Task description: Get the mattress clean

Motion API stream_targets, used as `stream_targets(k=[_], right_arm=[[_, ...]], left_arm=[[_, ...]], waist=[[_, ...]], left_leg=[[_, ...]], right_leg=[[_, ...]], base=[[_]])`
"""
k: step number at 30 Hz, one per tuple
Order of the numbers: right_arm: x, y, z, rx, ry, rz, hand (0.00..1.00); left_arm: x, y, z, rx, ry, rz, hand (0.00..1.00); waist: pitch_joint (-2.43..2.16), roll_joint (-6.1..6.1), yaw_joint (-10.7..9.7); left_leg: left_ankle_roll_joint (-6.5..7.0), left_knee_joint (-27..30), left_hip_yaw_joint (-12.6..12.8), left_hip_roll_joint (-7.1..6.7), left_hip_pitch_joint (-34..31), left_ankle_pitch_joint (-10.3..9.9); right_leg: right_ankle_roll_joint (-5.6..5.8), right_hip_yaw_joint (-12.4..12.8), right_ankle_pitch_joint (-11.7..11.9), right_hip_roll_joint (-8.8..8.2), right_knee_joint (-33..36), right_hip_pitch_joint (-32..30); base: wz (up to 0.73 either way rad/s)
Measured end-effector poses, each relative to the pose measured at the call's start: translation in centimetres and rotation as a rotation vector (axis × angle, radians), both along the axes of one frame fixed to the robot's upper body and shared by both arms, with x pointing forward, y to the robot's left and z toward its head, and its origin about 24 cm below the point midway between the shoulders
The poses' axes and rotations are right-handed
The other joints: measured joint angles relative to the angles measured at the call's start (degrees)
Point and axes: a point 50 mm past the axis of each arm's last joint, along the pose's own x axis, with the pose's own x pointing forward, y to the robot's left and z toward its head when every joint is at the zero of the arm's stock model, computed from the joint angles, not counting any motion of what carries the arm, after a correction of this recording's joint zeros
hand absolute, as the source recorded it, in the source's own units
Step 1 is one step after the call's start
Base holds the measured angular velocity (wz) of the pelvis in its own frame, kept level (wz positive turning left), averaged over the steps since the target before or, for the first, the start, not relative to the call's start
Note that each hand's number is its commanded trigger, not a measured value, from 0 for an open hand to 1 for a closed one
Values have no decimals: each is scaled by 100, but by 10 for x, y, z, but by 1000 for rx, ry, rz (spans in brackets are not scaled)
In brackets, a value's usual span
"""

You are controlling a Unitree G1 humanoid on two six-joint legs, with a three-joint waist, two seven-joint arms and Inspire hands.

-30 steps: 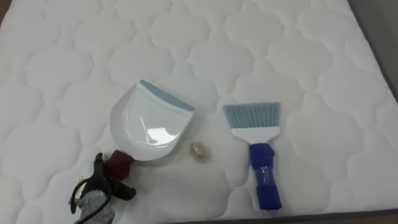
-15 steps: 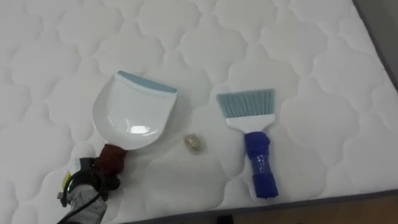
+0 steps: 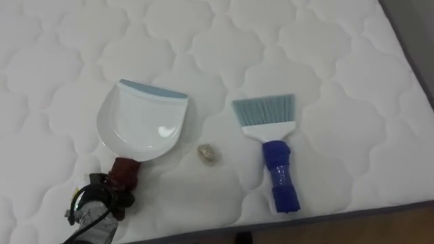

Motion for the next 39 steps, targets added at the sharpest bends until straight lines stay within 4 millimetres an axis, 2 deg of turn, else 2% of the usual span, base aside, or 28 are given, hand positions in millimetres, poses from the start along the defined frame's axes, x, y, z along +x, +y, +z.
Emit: stream_targets(k=[7, 13, 16, 20, 22, 23, 25, 28, 31, 39], right_arm=[[-10, -3, -2, -9, 34, -7, 0], [-11, -3, -2, -9, 41, -9, 0], [-10, -3, -2, -9, 36, -8, 0], [-10, -6, -1, -22, 29, -26, 0], [-8, -12, 1, -40, 11, -35, 0], [-8, -14, 2, -47, 4, -37, 0], [-5, -22, 5, -72, -28, -54, 0], [0, -27, 9, -73, -74, -101, 0], [0, -28, 9, -67, -90, -123, 0], [23, -44, 26, -107, -292, -312, 0]], left_arm=[[-1, 0, -1, 2, 10, 2, 100], [-5, 2, -3, 6, 28, 8, 100], [-5, 3, -3, 10, 29, 9, 100], [-4, 9, 0, 75, 39, -48, 100], [-2, 17, 5, 140, 46, -94, 100], [-1, 19, 6, 152, 46, -101, 100], [-1, 30, 11, 188, 43, -100, 100], [-6, 39, 13, 237, 38, -105, 100], [-13, 45, 13, 259, 34, -122, 100], [-31, 51, 16, 315, -17, -209, 100]], waist=[[-9, -17, 3], [-10, -16, 3], [-26, -8, 8], [-85, 81, 19], [-132, 161, 10], [-137, 187, 11], [-119, 277, 10], [-124, 348, 36], [-126, 353, 64], [-133, 368, 176]], left_leg=[[-2, -14, 2, -1, 33, -1], [-2, -62, 102, 6, 163, -5], [-6, -47, 107, 19, 168, -22], [-11, 54, 86, 44, 89, -63], [-10, 50, 90, 46, 90, -63], [-8, 48, 94, 47, 95, -64], [-6, 9, 119, 46, 181, -64], [-4, -91, 154, 43, 264, -61], [-9, -157, 197, 39, 335, -56], [-7, -219, 285, 57, 312, -60]], right_leg=[[-11, -5, -6, -7, 69, 12], [-23, 2, -16, -17, 74, 99], [-26, -5, -17, -11, 70, 101], [-36, -52, -10, 6, 0, 104], [-28, -50, 1, 10, -23, 112], [-26, -48, 4, 12, -29, 120], [-20, -38, 9, 10, -12, 185], [-15, -6, 2, 11, -12, 194], [-23, -2, -27, 2, -8, 202], [0, 13, -17, 33, -118, 191]], base=[[0], [-6], [0], [2], [0], [0], [-4], [-8], [-9], [-3]])
